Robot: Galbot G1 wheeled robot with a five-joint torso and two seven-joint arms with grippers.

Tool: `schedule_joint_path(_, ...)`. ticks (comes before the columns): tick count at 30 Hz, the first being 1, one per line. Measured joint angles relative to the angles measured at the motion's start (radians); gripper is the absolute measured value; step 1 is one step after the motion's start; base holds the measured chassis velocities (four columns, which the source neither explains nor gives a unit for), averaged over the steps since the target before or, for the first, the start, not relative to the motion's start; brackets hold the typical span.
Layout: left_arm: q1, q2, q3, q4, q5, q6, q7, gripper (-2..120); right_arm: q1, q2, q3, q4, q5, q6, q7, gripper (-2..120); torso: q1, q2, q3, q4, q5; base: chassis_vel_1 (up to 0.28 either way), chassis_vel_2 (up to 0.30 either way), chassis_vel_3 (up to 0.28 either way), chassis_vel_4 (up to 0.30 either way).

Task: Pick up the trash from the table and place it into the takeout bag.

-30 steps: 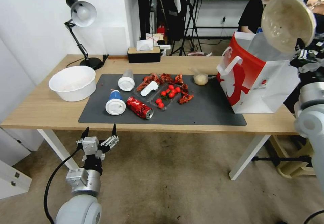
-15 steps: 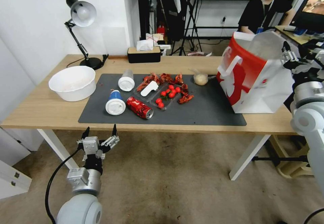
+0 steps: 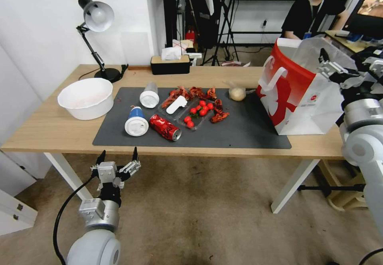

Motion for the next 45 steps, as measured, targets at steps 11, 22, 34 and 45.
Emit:
schedule_joint_path(11,-0.002,0.003,-0.004,0.008,-0.008,-0.007,0.006,100,-0.245,0.069,0.037,0.123,-0.144,0.062,-0.114,100,0.0,0.0,0.0,-0.0002,0.0,0.0,0.0,0.0,0.0)
schedule_joint_path(22,0.004,0.008,-0.01,0.011,-0.015,-0.021,0.012,100,-0.497,0.208,0.004,0.082,-0.313,0.29,-0.244,100,0.0,0.0,0.0,-0.0002,0.0001,0.0,0.0,0.0,0.0)
schedule_joint_path(34,0.013,0.006,-0.005,0.024,-0.013,-0.039,0.02,100,-0.576,0.315,-0.088,0.015,-0.406,0.374,-0.262,100,0.0,0.0,0.0,0.0,0.0,0.0,0.0,0.0,0.0)
schedule_joint_path(45,0.022,0.005,-0.008,0.027,-0.008,-0.042,0.02,100,-0.607,0.349,-0.122,-0.04,-0.416,0.428,-0.272,100,0.0,0.0,0.0,-0.0001,0.0002,0.0,0.0,0.0,0.0)
